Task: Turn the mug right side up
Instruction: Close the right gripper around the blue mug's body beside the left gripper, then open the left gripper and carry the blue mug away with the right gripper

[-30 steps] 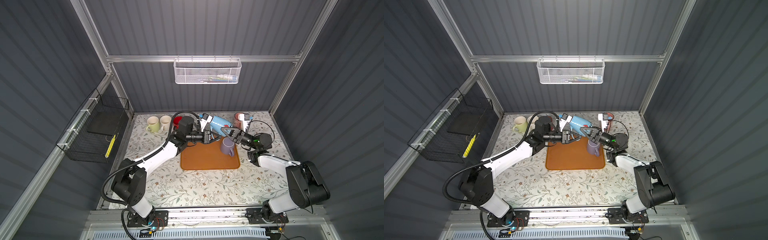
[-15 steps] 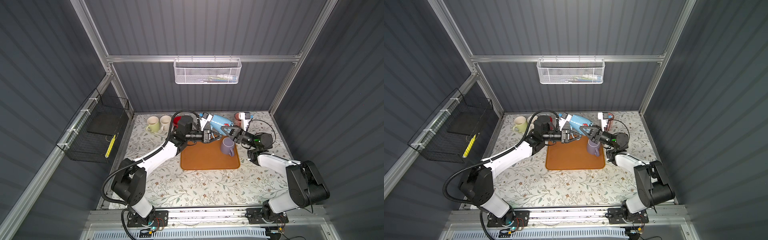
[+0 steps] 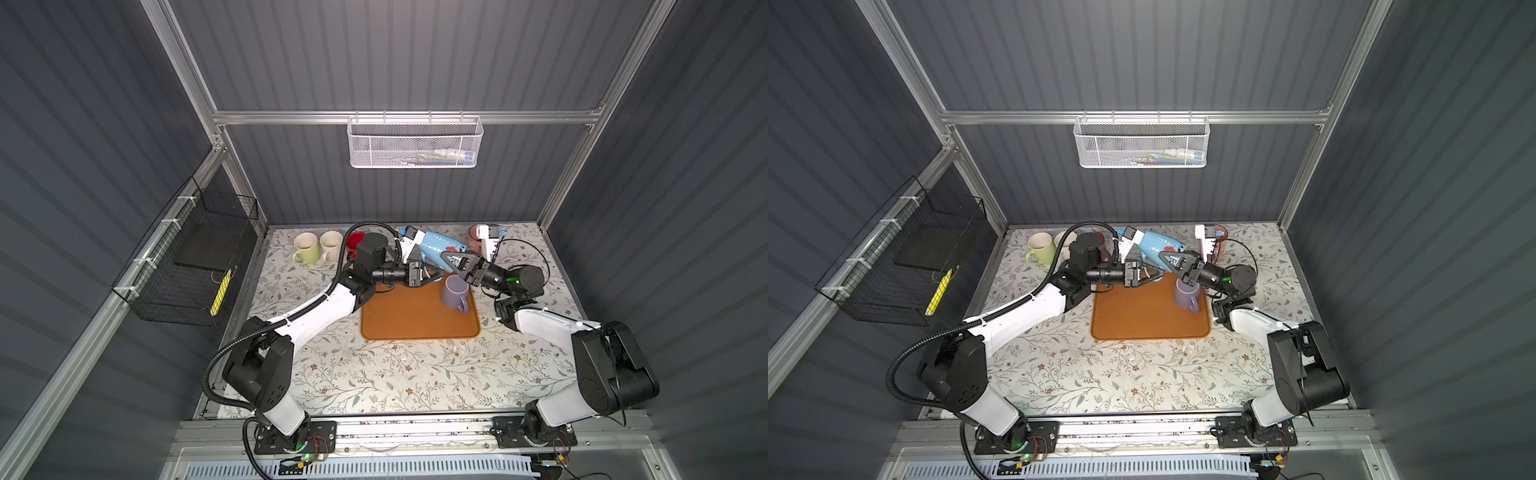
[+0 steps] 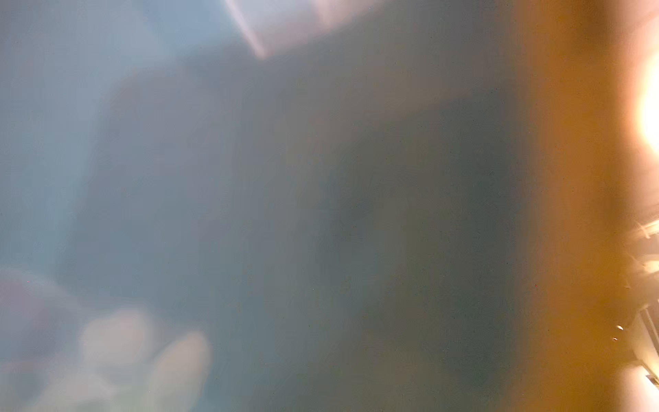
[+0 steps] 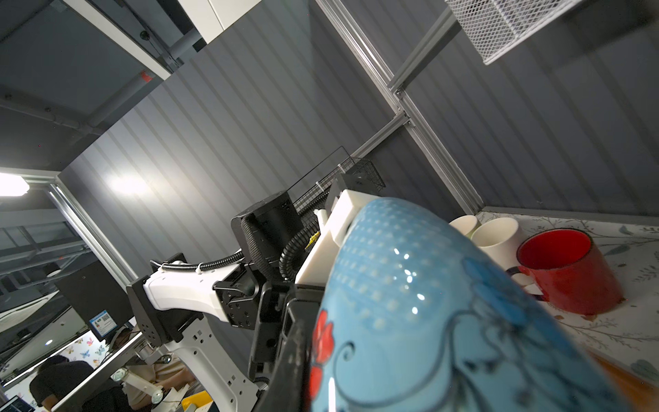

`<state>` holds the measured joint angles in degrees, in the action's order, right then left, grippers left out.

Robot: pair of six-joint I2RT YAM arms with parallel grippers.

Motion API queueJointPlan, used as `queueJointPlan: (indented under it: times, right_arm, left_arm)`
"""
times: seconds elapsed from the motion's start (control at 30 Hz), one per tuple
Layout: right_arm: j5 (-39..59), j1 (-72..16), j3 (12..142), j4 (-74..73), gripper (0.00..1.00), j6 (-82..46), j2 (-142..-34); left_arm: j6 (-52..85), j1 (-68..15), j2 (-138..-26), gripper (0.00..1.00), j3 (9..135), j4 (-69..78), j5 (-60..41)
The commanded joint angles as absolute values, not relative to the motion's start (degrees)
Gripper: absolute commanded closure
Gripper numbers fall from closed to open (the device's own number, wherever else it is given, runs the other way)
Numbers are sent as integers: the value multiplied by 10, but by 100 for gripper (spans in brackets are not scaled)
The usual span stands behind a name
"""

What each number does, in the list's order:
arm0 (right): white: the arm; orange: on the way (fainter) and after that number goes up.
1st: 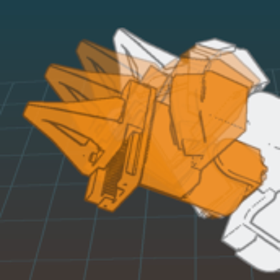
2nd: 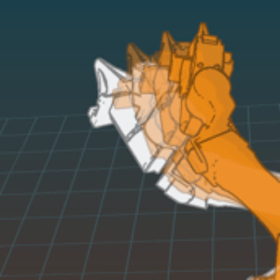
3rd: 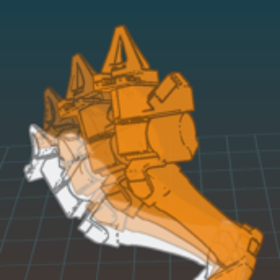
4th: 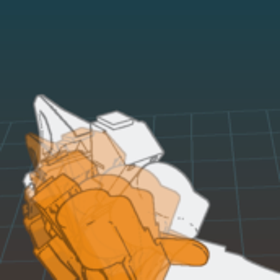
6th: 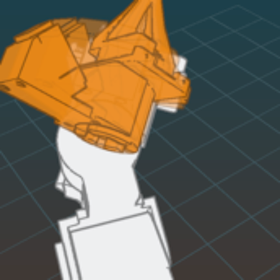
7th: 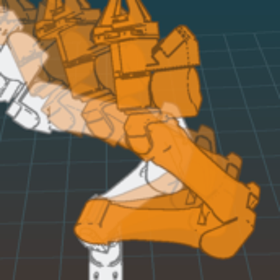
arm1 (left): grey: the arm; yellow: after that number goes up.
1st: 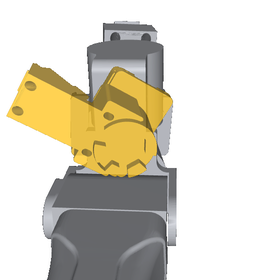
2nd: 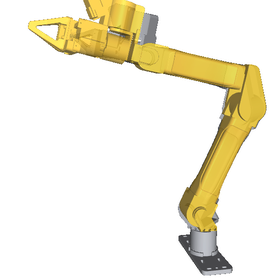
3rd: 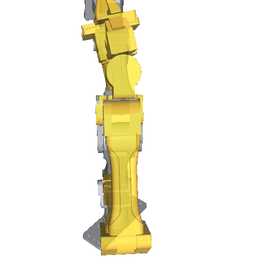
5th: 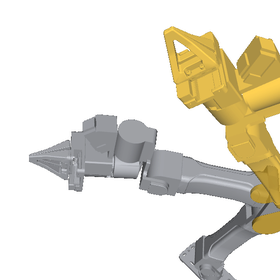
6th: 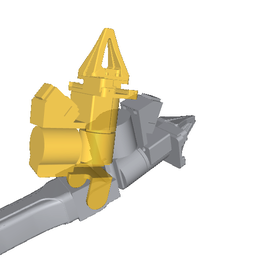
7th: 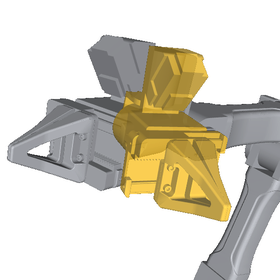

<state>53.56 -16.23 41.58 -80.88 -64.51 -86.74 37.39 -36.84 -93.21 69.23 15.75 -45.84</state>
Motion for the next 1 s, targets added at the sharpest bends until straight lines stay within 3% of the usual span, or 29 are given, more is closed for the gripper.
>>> queueJointPlan:
  times: [0.0, 0.5, 0.97]
  right_arm:
    - [522, -158, 422, -831, 100, -647, -866]
    - [512, -144, 401, -728, 100, -597, -844]
    - [462, -139, 446, -346, 100, -399, -734]
  left_arm:
    - [341, -371, -915, 66, 689, 136, -439]
    - [280, -347, -874, 59, 696, 46, -388]
    - [231, -329, -846, 59, 693, -30, -317]
